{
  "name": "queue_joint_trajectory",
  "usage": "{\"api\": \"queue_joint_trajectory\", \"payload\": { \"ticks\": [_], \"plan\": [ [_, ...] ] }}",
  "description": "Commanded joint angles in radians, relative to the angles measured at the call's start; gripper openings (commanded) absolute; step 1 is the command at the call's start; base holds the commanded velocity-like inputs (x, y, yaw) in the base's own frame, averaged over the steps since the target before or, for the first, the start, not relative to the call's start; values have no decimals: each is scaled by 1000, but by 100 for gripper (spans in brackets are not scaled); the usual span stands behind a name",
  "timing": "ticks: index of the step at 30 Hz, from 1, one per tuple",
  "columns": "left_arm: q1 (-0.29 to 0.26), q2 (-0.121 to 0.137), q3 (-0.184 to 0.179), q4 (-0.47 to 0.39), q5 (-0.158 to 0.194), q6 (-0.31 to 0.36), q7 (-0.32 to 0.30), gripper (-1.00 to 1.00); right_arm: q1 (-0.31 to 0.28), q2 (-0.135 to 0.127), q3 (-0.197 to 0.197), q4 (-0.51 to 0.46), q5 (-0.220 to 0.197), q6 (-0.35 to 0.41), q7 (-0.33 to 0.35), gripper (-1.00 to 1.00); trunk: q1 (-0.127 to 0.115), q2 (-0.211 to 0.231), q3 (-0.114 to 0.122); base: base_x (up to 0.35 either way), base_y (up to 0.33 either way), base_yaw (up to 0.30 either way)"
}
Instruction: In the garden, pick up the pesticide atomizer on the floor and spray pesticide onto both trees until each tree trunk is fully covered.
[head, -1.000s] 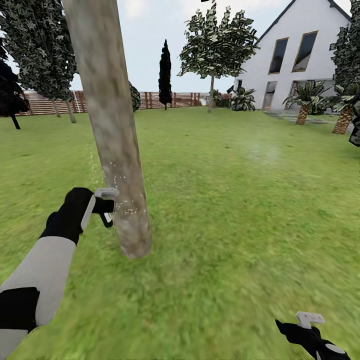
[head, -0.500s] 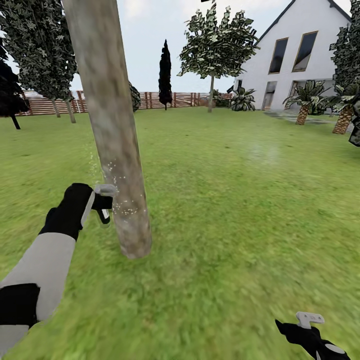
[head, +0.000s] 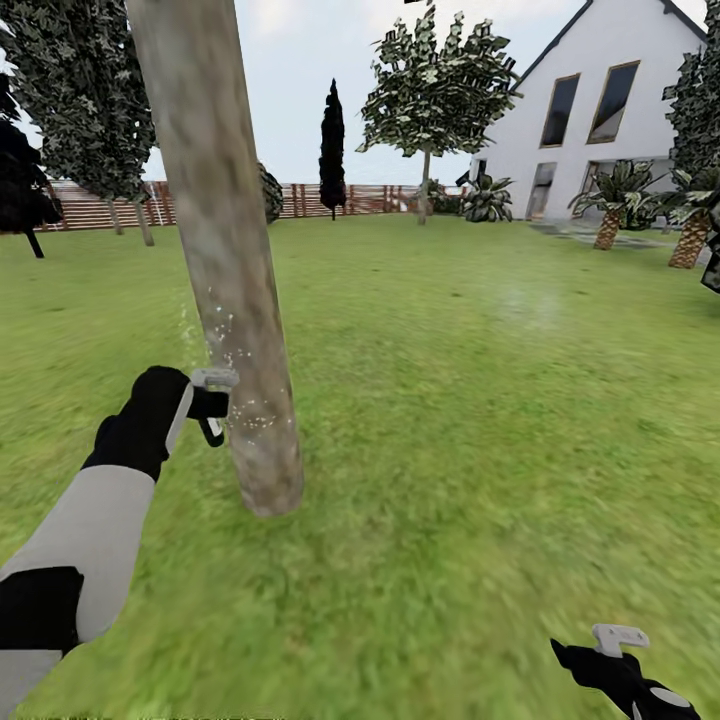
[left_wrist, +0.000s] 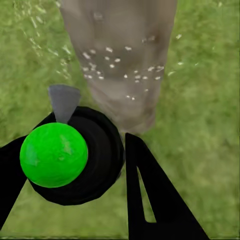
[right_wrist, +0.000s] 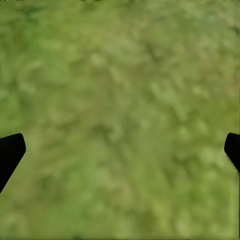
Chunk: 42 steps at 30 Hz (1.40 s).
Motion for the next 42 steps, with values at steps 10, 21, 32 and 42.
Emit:
{"api": "queue_joint_trajectory", "payload": {
  "ticks": [10, 21, 32, 42],
  "plan": [
    [8, -15, 1, -3, -11, 2, -6, -100, -1, 0, -10, -2, 9, -6, 7, 100, 0, -1, -1, 0, -264, 195],
    [9, -15, 3, -34, -12, 3, -6, -100, -1, -1, -10, -3, 9, -7, 7, 100, 0, -1, -1, 0, -272, 11],
    [9, -15, 3, -23, -11, 2, -1, -100, -1, -1, -9, -2, 9, -7, 7, 100, 0, -1, -1, 0, -273, 263],
    [9, -15, 3, -21, -12, 2, 3, -100, -1, 0, -8, -2, 9, -7, 7, 100, 0, -1, -1, 0, -273, 75]
  ]
}}
